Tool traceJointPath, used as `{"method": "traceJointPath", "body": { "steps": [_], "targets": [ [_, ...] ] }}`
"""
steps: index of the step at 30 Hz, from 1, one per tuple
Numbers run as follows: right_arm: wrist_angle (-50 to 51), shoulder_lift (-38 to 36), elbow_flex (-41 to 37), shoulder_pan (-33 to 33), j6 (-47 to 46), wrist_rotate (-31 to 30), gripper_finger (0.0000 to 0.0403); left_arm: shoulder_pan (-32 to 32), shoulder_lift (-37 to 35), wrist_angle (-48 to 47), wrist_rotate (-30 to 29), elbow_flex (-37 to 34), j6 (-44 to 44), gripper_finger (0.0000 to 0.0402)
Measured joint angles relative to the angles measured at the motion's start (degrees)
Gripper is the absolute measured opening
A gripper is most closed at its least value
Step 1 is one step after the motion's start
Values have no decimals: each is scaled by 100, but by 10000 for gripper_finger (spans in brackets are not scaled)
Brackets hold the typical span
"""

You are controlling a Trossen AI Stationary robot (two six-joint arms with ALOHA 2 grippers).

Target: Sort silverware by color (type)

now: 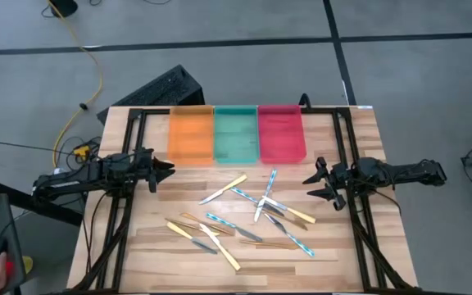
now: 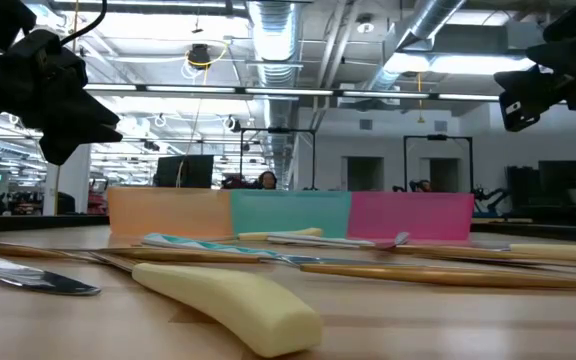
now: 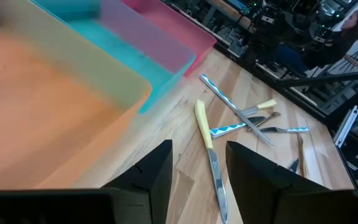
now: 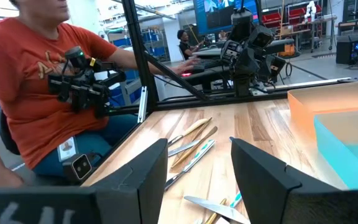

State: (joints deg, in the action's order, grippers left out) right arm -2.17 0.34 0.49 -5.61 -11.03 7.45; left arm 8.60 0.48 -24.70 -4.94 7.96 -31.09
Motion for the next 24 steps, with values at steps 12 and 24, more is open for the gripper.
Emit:
{"method": "traceJointPath", "body": {
  "steps": [12,24],
  "targets": [
    [0,0,1,-1,-1,0,203,-1,1,1,1,1,1,132],
    [0,0,1,-2,-1,1,203,-2,-1,237,-1382,1,-979,132]
  ]
}}
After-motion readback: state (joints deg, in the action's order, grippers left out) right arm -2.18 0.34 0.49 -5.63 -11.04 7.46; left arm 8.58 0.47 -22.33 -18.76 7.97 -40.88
